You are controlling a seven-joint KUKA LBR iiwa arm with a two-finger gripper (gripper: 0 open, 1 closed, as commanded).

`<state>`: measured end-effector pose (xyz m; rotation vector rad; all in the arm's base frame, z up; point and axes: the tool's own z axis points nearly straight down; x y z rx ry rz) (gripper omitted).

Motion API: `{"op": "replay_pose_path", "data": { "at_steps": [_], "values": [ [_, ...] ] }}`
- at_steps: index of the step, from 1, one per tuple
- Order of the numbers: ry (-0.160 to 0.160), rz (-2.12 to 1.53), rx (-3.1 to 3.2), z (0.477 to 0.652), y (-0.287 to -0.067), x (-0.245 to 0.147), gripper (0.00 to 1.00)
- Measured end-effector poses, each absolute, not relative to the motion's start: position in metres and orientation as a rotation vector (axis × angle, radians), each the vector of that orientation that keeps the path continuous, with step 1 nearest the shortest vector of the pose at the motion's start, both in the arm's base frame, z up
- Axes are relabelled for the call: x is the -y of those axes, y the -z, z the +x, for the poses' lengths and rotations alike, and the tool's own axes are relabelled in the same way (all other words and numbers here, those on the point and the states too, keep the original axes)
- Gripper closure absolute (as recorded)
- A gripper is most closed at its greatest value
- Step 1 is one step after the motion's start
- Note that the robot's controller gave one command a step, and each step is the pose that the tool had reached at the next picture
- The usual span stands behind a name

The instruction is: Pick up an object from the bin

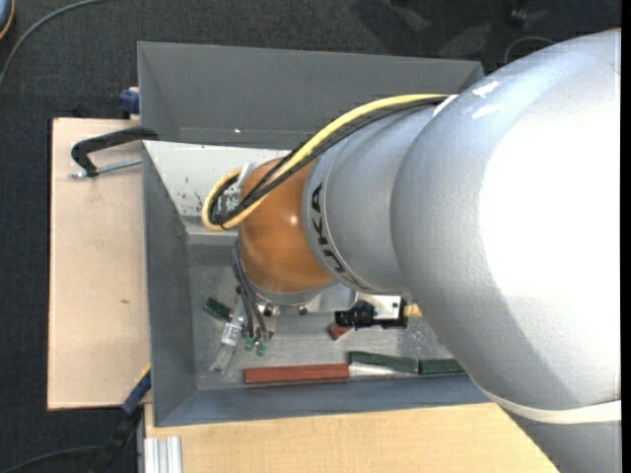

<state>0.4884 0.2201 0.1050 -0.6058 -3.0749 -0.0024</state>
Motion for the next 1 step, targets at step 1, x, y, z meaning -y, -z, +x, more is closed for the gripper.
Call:
{"op": "replay_pose_path", "data": {
  "at_steps": [1],
  "values": [
    [0.004,-0.468,3.111,0.5448,-0.0697,-0.2338,0.00]
  ]
}}
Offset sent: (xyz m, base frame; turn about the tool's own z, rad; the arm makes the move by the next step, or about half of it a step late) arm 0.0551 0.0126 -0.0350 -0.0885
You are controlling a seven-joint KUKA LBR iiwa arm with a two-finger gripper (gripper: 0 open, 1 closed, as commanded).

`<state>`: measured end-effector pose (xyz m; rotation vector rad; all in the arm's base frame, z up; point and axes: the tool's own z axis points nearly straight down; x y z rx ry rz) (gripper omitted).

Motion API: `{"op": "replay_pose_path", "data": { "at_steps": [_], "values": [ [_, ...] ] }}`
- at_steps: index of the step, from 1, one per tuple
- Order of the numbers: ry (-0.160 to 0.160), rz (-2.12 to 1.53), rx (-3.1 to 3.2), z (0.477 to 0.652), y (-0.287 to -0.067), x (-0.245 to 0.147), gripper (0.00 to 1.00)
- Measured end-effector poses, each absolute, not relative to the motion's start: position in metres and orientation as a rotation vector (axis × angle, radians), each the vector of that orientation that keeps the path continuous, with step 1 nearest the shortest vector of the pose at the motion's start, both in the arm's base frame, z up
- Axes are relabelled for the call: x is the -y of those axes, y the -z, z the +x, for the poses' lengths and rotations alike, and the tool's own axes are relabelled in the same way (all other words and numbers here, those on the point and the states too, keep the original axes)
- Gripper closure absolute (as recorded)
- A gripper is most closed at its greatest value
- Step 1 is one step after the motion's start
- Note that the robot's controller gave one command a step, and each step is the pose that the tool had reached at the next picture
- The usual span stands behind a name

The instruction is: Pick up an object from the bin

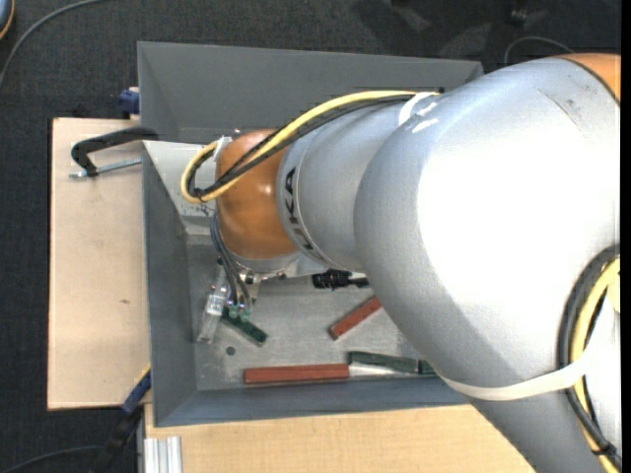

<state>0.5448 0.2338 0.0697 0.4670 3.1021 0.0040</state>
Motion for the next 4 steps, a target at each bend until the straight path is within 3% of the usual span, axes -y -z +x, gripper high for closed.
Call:
{"op": "replay_pose_path", "data": {
  "at_steps": [1,2,3,4],
  "values": [
    [-0.004,0.467,-3.103,0.544,-0.071,-0.234,1.00],
    [-0.004,0.467,-3.103,0.544,-0.071,-0.234,0.00],
    [0.002,0.198,-3.138,0.509,-0.080,-0.193,0.00],
    [-0.001,0.196,-3.136,0.510,-0.080,-0.195,1.00]
  ]
}}
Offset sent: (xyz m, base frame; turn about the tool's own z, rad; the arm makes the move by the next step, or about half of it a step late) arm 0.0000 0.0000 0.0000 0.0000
